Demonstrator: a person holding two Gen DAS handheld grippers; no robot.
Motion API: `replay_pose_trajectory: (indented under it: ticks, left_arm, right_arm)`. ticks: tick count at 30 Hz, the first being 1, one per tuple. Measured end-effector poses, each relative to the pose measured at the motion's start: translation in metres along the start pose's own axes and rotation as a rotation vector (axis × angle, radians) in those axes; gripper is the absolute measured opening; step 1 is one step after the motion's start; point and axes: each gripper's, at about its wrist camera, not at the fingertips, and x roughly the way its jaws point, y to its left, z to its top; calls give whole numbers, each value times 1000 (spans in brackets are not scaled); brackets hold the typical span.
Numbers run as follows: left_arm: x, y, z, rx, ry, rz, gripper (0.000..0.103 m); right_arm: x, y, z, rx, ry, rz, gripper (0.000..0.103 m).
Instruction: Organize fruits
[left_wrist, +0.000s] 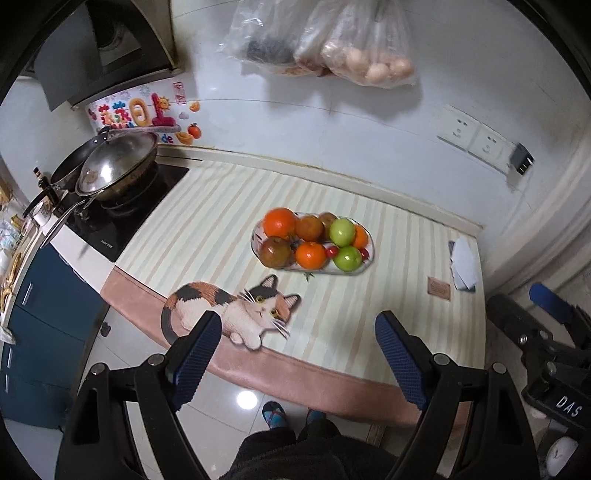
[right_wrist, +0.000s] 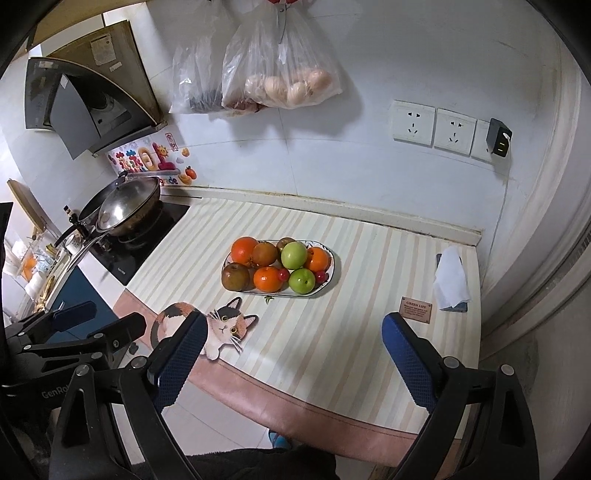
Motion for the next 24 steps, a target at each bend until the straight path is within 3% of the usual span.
replay_pose_trajectory:
  ticks: [3,5,24]
  left_arm:
    - [13,5,6,-17,-5,13,86]
    - [23,8,11,-22,-6,42,96]
    - [107,22,28,-37,47,119,96]
  right_arm:
    - [15,-2,4,5,-3,14,99]
    - [28,-1,6,-1,-3,-2,99]
    - [144,-7,26,9,60,-21,99]
